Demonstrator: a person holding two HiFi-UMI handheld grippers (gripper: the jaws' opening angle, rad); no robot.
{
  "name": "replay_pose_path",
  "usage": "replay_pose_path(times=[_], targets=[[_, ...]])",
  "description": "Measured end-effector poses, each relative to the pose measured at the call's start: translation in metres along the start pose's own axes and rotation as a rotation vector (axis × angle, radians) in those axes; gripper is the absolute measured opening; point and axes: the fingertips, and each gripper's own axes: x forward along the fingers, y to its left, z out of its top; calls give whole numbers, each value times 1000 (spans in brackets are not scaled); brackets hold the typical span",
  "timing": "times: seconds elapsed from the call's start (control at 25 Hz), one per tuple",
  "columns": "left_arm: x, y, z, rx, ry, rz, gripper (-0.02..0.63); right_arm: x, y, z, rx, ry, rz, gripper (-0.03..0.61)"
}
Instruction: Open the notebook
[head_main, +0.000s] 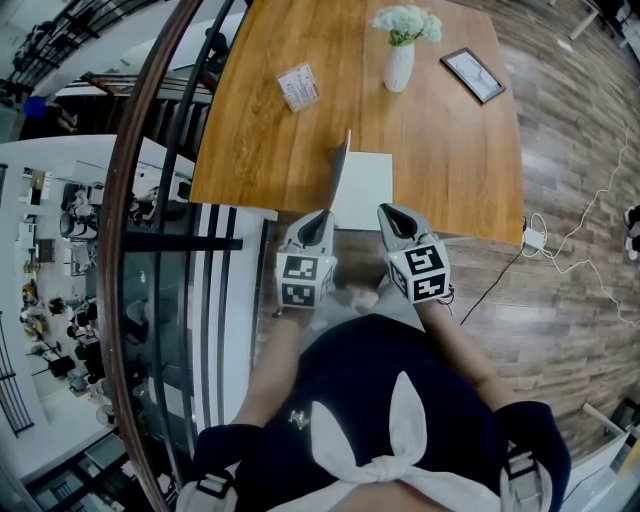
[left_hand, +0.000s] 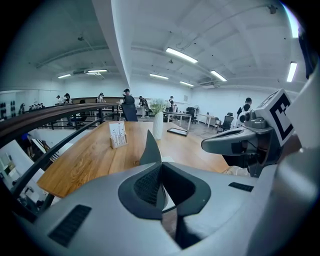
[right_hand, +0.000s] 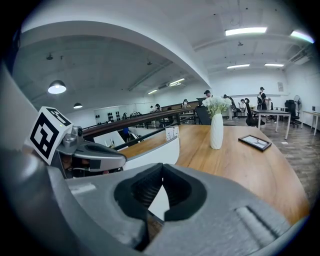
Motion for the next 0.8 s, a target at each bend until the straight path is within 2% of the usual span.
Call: replay_pose_path(times=[0.8], targets=[[-13,31,-10,-38,5,66,21,3,16,-3,-4,8,23,-2]])
